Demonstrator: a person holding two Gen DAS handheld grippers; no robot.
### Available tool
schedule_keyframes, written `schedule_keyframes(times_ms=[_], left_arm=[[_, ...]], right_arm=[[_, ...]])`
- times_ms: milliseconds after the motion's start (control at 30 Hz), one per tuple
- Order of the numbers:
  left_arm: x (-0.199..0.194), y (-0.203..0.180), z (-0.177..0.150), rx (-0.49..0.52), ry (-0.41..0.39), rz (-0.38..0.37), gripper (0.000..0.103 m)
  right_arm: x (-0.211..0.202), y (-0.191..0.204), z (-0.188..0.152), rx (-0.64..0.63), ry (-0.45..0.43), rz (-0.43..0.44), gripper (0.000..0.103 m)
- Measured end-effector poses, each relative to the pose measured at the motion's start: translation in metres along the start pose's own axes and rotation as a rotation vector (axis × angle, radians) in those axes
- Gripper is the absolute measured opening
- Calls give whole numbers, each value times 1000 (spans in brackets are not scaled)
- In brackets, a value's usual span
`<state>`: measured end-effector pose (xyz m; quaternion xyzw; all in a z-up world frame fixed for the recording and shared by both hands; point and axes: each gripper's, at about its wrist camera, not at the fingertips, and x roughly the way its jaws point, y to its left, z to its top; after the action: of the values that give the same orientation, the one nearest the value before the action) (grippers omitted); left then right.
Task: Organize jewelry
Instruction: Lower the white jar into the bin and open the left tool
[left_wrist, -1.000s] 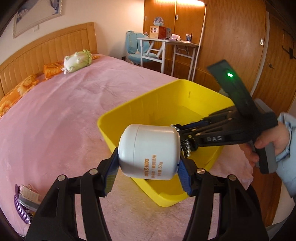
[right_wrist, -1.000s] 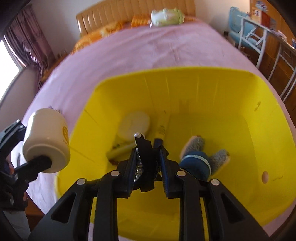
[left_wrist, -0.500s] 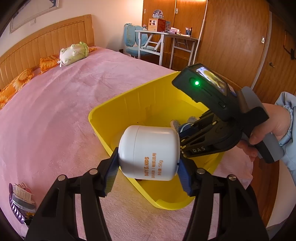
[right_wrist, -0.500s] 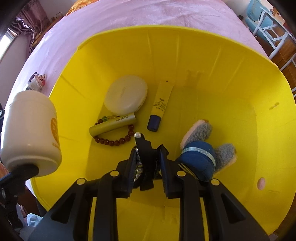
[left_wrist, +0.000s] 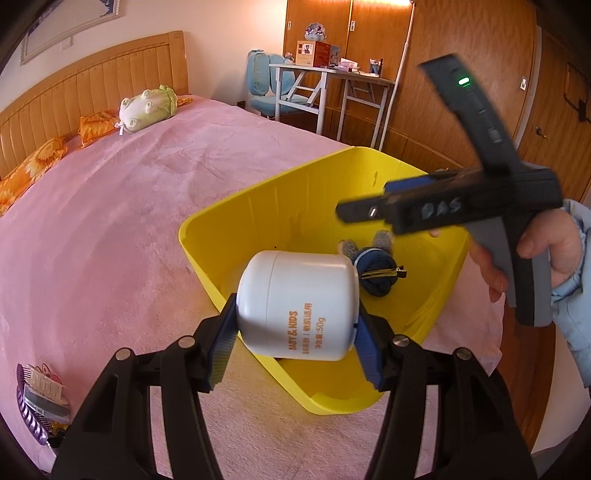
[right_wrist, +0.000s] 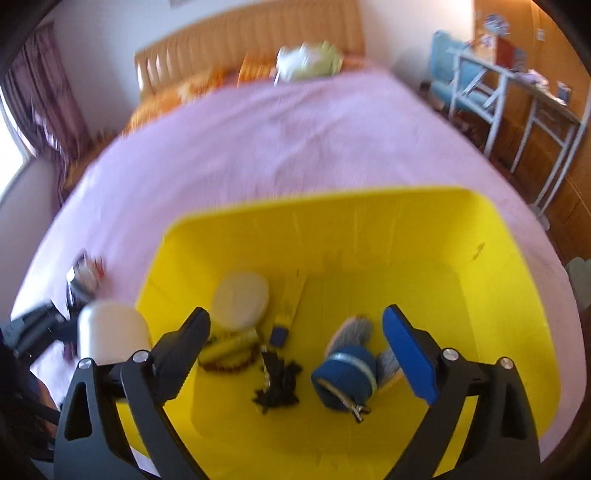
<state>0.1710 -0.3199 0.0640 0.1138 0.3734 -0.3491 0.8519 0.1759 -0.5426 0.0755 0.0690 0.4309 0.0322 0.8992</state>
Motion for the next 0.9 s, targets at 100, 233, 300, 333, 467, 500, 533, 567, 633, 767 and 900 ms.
schedule_keyframes(times_ms=[100, 233, 300, 333, 467, 500, 533, 567, 633, 767, 900], left_arm=[[11, -2, 6, 5, 25, 0, 58], [38, -7, 19, 32, 95, -11, 58], [54, -9, 25, 49, 145, -15, 58], [63, -11, 29, 62, 180, -14, 58], [92, -18, 32, 119, 308, -20, 58], [99, -23, 31, 153, 343, -8, 58], [103, -26, 30, 178, 369, 5, 58], [108, -29, 29, 196, 389, 28, 58], [113, -27, 29, 203, 422, 46, 58], [118, -24, 27, 213, 460, 59, 58], [119, -25, 28, 214, 463, 68, 58]], right_arm=[[-12, -6, -4, 2, -39, -18, 96], [-19, -11, -9, -39, -45, -71, 96], [-21, -16, -14, -60, -36, -79, 96], [-22, -17, -16, -73, -28, -82, 96], [-11, -17, -26, -156, 27, -101, 96], [-7, -15, -27, -186, 46, -106, 96], [-3, -13, -30, -218, 61, -117, 96], [-1, -8, -33, -248, 68, -132, 96], [5, -2, -37, -306, 74, -161, 96], [11, -1, -43, -332, 70, -163, 96], [11, -9, -44, -278, 51, -140, 96]])
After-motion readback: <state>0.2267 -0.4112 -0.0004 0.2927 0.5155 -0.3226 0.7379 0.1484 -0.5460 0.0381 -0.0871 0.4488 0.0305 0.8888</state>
